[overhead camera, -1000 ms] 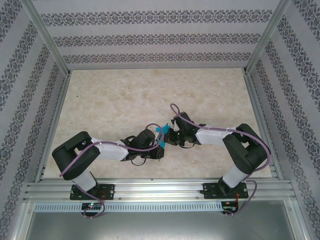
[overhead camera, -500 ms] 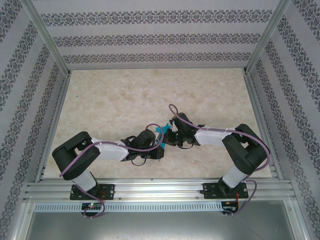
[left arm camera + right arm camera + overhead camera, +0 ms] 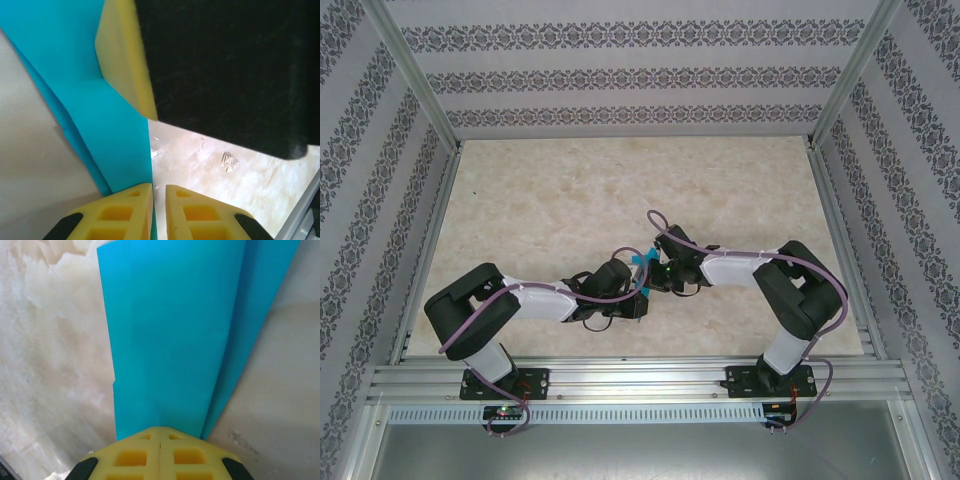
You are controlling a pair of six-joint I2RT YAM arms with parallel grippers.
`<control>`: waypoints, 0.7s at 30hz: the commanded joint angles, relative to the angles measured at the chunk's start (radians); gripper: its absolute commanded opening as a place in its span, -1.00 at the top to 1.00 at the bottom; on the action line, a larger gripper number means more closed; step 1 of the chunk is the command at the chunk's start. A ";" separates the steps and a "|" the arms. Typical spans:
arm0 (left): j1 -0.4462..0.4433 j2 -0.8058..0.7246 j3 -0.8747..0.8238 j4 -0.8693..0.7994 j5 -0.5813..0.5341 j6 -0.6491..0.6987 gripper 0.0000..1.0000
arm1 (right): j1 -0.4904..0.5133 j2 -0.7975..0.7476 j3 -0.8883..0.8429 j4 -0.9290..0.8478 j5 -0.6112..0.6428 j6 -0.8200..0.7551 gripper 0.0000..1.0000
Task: Fold a paper plane with a square sheet of paper (fold left side to right side)
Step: Fold the wing for the fifth time at the center of the table.
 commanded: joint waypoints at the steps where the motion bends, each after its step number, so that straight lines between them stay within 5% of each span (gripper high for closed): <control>1: -0.028 0.042 -0.024 -0.129 0.009 -0.010 0.67 | 0.001 0.037 0.029 -0.028 0.091 -0.049 0.89; 21: -0.029 0.054 -0.084 -0.074 0.021 -0.033 0.68 | -0.104 0.100 0.125 -0.057 0.098 -0.133 0.86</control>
